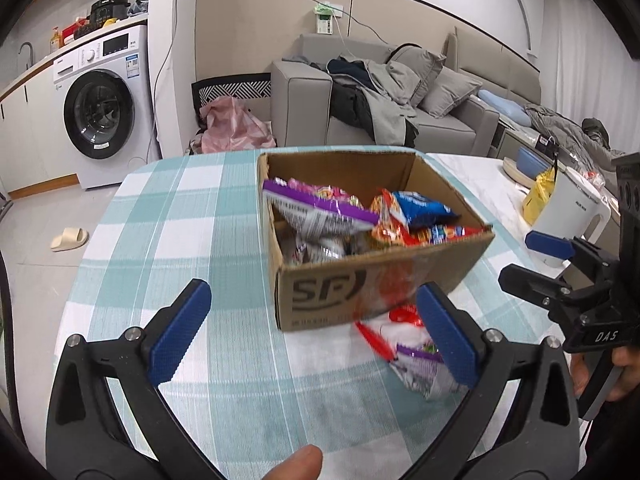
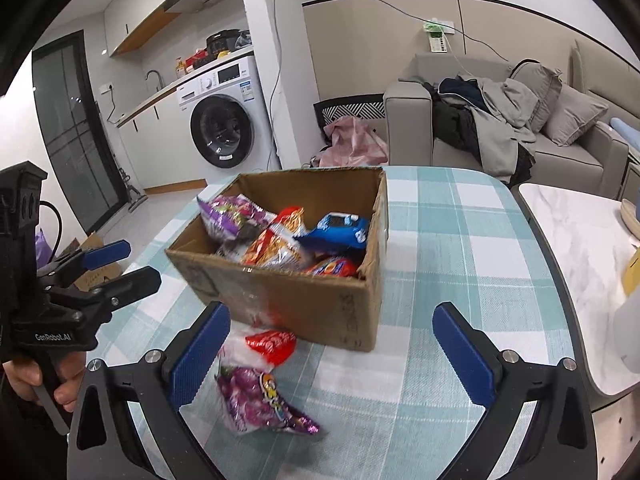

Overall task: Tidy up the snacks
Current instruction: 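Move the left tool to the red-white balloon gum pack while the right approaches the purple candy bag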

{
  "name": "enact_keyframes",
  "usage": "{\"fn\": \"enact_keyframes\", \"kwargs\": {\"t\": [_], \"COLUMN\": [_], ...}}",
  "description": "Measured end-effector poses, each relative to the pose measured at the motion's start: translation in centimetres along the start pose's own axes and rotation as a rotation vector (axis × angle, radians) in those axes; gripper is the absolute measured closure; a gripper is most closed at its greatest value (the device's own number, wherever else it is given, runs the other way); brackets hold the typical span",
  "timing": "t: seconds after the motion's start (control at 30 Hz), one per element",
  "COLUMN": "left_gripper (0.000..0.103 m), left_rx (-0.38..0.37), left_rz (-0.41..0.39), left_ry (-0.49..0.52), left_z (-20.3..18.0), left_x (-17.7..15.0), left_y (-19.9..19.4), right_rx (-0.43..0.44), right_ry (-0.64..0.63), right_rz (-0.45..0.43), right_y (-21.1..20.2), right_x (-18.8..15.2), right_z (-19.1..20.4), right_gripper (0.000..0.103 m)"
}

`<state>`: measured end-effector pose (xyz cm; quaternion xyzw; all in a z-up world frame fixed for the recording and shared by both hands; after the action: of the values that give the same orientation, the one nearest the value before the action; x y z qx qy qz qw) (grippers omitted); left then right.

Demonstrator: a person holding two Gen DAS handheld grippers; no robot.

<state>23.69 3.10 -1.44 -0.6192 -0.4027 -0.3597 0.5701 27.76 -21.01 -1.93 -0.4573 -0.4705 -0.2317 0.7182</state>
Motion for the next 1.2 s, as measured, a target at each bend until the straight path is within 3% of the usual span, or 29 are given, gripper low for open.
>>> {"fn": "enact_keyframes", "kwargs": {"t": [0.7,1.2], "left_gripper": [0.001,0.001], "left_rx": [0.023,0.03], "left_rz": [0.082,0.121], "left_ry": [-0.046,-0.05], "left_z": [0.7,1.0], "left_x": [-5.2,-7.2], "left_y": [-1.7,-0.4], "right_rx": [0.094,0.118], "right_ry": [-0.003,-0.022], "right_rz": [0.126,0.245], "right_y": [-1.1,2.0], "right_x": [-5.3,-9.3], "right_z": [2.6,4.5], "right_gripper": [0.0,0.0]}}
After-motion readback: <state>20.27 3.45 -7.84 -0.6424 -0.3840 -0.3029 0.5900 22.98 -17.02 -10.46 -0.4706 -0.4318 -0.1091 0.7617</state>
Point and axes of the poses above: each gripper's, at about its wrist camera, not at the fingertips, and y roughly the way its jaws point, z to its left, x to its top, the point moved 9 cm from there along y, roughly the way its jaws point, and after that the axes turned 15 degrees about -z, right-handed, at the moved point
